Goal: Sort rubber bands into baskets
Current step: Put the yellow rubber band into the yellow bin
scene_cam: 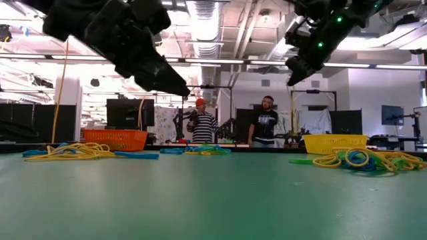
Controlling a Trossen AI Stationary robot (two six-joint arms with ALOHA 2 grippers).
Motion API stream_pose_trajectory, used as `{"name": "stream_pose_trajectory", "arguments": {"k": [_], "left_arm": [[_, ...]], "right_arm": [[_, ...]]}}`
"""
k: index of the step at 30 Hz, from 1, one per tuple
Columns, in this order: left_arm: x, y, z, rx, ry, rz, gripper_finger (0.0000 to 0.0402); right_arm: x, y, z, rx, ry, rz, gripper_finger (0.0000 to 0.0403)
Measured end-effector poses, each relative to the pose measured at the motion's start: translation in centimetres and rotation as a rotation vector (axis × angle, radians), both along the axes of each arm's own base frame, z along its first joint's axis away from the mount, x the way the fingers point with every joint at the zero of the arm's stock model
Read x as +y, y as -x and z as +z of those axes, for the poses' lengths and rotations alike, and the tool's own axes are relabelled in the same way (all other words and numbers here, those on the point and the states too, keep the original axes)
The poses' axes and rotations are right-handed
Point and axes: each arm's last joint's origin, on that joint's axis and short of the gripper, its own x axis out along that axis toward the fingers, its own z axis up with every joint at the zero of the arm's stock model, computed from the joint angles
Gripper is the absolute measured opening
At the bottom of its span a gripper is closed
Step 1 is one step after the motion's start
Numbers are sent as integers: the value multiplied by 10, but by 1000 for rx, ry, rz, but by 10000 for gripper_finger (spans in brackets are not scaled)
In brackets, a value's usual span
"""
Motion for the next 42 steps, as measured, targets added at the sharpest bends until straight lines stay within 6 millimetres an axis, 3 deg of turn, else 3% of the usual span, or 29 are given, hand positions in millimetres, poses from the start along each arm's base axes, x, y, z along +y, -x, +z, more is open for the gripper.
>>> {"name": "stream_pose_trajectory", "arguments": {"k": [13, 21, 32, 42], "left_arm": [[-6, 13, -14, -38, 35, 31, 197], [-7, 13, -13, -44, 22, 50, 197], [-7, 13, -13, -47, 24, 50, 197], [-7, 13, -13, -48, 23, 49, 197]], "right_arm": [[-61, 52, 6, 34, 4, -268, 11], [-87, 74, -11, 77, -131, -345, 11], [-105, 73, -41, 122, -280, -361, 17], [-109, 70, -64, 215, -398, -357, 21]]}}
